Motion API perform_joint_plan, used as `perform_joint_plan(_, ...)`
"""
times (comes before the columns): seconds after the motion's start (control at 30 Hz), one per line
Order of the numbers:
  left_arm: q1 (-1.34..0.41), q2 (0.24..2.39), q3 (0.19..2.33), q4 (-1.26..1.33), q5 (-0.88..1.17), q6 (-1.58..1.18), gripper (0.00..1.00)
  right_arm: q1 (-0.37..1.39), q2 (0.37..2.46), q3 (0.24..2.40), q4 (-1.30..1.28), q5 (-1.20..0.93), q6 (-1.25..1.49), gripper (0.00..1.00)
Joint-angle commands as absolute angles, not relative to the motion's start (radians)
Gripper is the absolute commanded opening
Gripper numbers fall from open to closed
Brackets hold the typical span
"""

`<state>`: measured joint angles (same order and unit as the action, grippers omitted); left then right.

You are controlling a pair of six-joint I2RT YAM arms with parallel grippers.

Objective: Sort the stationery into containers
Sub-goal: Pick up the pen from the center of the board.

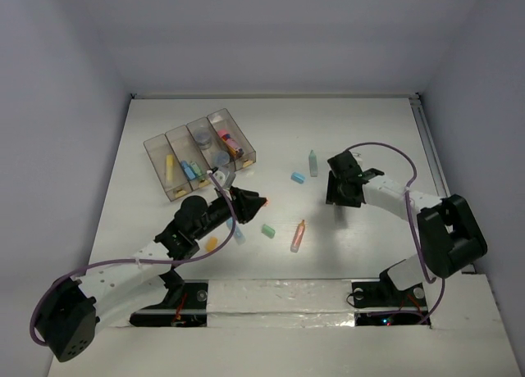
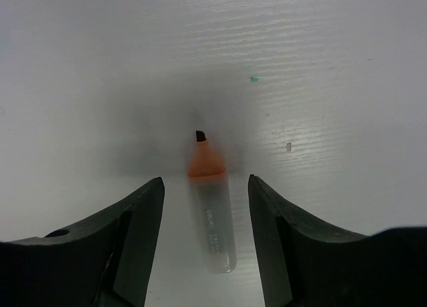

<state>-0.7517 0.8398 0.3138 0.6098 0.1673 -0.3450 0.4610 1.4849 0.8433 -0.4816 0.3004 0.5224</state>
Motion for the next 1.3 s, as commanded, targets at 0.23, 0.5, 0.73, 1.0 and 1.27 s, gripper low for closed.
perform_joint_plan(0.23, -0.756, 0.833, 0.328, 0.678, 0.195, -0.339, 0.35, 0.414, 1.542, 0.879, -0.492, 0.199, 0.495, 0.55)
perform_joint_plan(0.5, -0.756, 0.859, 0.336, 0.698, 0.225, -0.351, 0.43, 0.414, 1.568, 0.887, -0.471, 0.178, 0.499, 0.23)
perform_joint_plan(0.73, -0.765, 0.896, 0.333, 0.755, 0.276, -0.386, 0.8, 0.414, 1.347, 0.888, -0.408, 0.235, 0.486, 0.12)
perform_joint_plan(1.0, -0.765, 0.971, 0.342, 0.795, 0.276, -0.442, 0.99, 0.492, 1.226, 0.922, -0.238, 0.083, 0.543, 0.11)
perform_joint_plan(1.27, -0.765, 1.069, 0.393, 0.789, 0.284, -0.436, 0.84, 0.673, 1.342, 0.988, -0.031, 0.049, 0.609, 0.11)
